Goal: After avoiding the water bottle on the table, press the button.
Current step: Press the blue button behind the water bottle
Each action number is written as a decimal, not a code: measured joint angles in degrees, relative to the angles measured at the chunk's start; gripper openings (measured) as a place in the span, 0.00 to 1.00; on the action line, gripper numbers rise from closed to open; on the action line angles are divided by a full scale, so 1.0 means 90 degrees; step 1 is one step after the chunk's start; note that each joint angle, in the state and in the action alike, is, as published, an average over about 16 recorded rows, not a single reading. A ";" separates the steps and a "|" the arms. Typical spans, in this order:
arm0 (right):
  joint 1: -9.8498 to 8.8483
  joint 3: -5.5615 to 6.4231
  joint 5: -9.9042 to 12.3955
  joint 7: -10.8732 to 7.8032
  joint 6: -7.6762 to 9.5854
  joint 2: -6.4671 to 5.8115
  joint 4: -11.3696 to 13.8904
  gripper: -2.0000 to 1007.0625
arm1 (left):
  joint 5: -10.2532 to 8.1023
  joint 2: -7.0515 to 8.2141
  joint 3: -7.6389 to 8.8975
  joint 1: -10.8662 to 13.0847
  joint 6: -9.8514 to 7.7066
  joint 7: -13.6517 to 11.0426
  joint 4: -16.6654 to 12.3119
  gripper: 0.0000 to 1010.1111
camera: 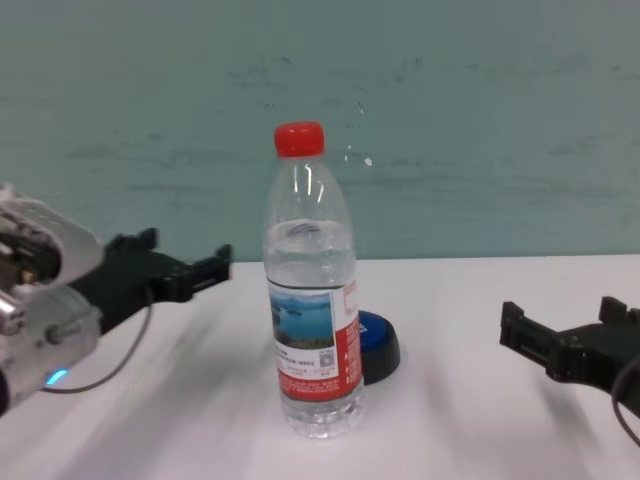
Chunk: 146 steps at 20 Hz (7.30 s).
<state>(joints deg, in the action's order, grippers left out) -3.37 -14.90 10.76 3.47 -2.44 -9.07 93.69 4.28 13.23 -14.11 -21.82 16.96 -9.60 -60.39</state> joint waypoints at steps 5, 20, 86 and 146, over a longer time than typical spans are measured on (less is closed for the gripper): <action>0.0000 0.0000 0.0000 0.0000 0.0000 0.0000 0.0000 1.00 | 0.0187 0.0023 0.0296 0.0612 -0.0351 0.0537 -0.0812 0.99; 0.0000 0.0000 0.0000 -0.0001 0.0000 0.0000 0.0000 1.00 | 0.0438 -0.0188 0.0758 0.2576 -0.1342 0.1076 -0.3257 0.99; -0.0035 0.0018 0.0035 -0.0113 -0.0016 -0.0027 0.0064 1.00 | 0.0169 -0.0057 0.0887 0.4201 -0.0560 0.0138 -0.4226 0.99; -0.0439 0.0185 0.1715 -0.2550 0.0745 -0.1773 0.1118 1.00 | 0.0168 -0.0057 0.0886 0.4201 -0.0559 0.0138 -0.4226 0.99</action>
<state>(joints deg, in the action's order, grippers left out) -7.32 -13.23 26.20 -19.48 4.27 -25.02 103.75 5.78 12.72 -6.13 15.99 11.93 -8.36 -98.42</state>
